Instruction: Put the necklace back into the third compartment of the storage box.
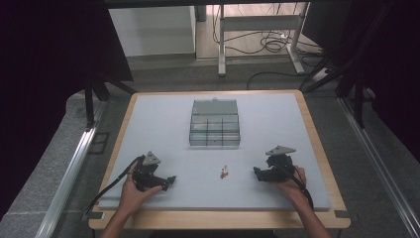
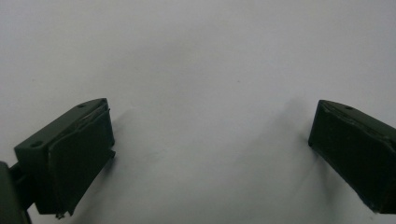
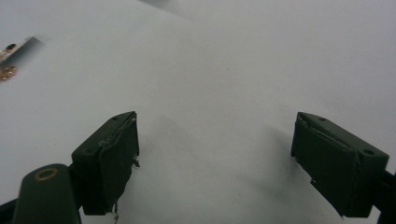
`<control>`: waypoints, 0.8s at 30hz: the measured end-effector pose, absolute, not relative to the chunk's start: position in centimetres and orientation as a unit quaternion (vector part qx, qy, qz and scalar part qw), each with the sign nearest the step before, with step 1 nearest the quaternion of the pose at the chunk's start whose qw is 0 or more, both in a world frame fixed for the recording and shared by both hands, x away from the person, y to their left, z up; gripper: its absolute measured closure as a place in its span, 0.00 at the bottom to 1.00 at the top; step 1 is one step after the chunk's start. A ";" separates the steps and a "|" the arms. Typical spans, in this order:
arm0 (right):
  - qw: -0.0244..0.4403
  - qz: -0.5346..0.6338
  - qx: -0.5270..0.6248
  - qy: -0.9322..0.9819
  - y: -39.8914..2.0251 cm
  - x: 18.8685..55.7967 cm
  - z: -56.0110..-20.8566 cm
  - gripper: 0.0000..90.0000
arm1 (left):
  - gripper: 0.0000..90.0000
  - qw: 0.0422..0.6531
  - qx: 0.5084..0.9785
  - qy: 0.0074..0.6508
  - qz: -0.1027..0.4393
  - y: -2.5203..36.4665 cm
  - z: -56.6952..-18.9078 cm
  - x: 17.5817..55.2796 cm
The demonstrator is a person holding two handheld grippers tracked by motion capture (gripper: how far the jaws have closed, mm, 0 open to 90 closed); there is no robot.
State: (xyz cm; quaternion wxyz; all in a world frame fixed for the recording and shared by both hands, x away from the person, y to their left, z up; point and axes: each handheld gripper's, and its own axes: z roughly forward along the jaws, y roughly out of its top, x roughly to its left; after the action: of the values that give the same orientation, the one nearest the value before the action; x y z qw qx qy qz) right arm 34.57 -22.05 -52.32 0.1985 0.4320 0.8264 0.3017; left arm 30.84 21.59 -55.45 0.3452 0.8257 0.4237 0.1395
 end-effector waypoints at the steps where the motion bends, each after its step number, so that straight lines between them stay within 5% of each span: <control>1: 0.199 0.303 0.432 0.826 -22.0 34.5 -52.2 0.16 | 0.00 0.345 0.826 0.424 0.140 21.6 -55.5 30.8; 24: 0.199 0.371 0.393 0.817 -21.8 32.5 -47.0 0.23 | 0.00 0.345 0.826 0.424 0.140 21.6 -55.5 30.8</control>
State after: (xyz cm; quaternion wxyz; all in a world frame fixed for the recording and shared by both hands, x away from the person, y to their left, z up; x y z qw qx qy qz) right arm 32.54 -21.83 -46.98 0.1993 0.3926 0.8174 0.3713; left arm 30.83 21.59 -55.46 0.3454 0.8256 0.4237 0.1396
